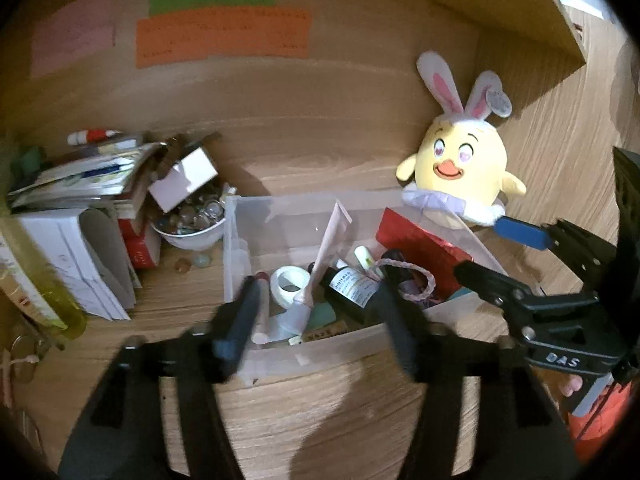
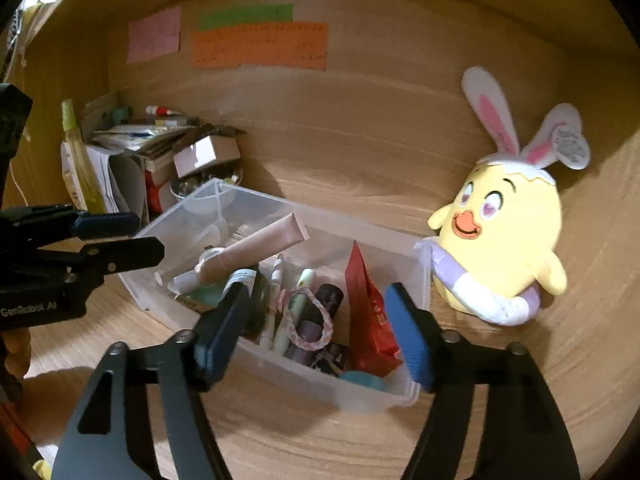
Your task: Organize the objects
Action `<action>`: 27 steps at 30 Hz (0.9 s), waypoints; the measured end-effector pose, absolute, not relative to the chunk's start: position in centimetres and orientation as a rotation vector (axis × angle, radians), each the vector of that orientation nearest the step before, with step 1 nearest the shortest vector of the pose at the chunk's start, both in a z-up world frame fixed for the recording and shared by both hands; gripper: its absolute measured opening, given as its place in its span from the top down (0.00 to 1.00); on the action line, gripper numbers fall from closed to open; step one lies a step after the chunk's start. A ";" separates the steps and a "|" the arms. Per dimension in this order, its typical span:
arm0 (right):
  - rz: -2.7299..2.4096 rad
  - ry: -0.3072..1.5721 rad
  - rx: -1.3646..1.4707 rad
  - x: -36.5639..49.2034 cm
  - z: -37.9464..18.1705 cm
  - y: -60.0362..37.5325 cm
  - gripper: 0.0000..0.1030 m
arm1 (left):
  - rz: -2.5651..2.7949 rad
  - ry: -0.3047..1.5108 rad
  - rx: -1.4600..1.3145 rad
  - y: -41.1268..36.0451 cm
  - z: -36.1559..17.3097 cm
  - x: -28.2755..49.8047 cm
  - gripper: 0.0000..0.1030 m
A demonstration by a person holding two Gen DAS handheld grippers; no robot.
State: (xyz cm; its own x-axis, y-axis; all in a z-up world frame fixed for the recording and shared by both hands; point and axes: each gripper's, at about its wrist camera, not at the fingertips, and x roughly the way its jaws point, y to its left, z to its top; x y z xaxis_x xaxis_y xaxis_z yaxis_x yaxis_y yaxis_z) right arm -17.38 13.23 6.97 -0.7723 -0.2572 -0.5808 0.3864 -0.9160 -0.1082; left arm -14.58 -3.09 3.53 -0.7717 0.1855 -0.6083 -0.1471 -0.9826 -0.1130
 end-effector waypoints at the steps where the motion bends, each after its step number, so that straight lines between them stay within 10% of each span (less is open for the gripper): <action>1: -2.660 0.314 0.817 -17.0 7.1 13.3 0.27 | 2.814 -0.086 -0.956 -3.1 3.6 -14.2 0.31; 11: -2.693 0.271 0.784 -14.1 6.9 14.3 0.08 | 2.905 -0.121 -0.916 -3.5 3.4 -12.4 0.06; 27: -2.701 0.243 0.753 -11.3 6.3 14.8 0.01 | 2.943 -0.122 -0.917 -3.4 2.0 -10.8 0.05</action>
State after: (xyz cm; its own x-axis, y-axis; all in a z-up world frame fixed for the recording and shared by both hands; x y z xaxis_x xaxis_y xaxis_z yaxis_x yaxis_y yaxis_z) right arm -11.30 14.77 6.27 -0.8077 -0.2633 -0.5275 0.3532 -0.9325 -0.0753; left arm -10.78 -3.37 2.02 -0.8218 0.0775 -0.5645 -0.0305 -0.9953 -0.0922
